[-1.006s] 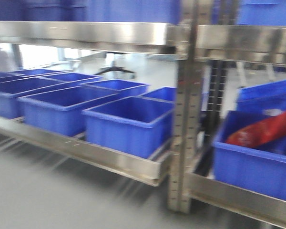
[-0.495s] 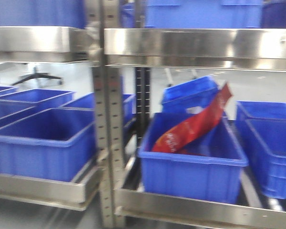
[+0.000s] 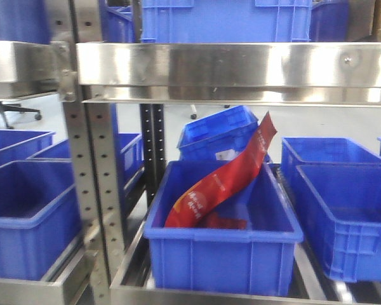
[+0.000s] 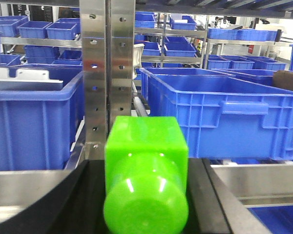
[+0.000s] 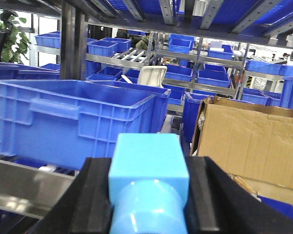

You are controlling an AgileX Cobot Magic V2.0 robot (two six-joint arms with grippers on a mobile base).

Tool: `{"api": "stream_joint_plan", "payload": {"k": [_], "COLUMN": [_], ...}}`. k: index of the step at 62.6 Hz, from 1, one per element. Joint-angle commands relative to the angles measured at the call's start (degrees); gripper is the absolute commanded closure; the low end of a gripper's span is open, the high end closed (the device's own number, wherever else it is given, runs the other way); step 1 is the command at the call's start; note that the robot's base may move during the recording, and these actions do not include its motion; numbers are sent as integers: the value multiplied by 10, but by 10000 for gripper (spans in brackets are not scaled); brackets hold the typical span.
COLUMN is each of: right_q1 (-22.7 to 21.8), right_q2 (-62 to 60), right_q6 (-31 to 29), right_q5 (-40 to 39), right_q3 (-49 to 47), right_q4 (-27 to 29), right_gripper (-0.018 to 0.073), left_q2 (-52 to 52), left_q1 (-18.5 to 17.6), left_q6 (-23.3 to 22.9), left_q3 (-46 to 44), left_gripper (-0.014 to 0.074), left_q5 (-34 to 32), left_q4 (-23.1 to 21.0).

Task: Grab block from conveyor and place in blue bin
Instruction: 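Drive up to the shelf and stop in front of the bins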

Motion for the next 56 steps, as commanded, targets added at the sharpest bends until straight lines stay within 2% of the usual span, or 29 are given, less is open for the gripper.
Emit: {"api": "stream_joint_plan", "payload": {"k": [1, 56], "right_q1": [1, 1], "right_q2": [-3, -3], "right_q6": [-4, -4], "right_q5": [-7, -6], "right_q3": [2, 2], "right_q4": [-3, -3], "right_gripper": [721, 721], "left_q2": [-2, -2], "left_q1": [-4, -4], "left_q6": [1, 1], "left_q3": [-1, -1], "left_gripper": [707, 707], "left_q5": [-12, -12], "left_q4": [1, 1]}}
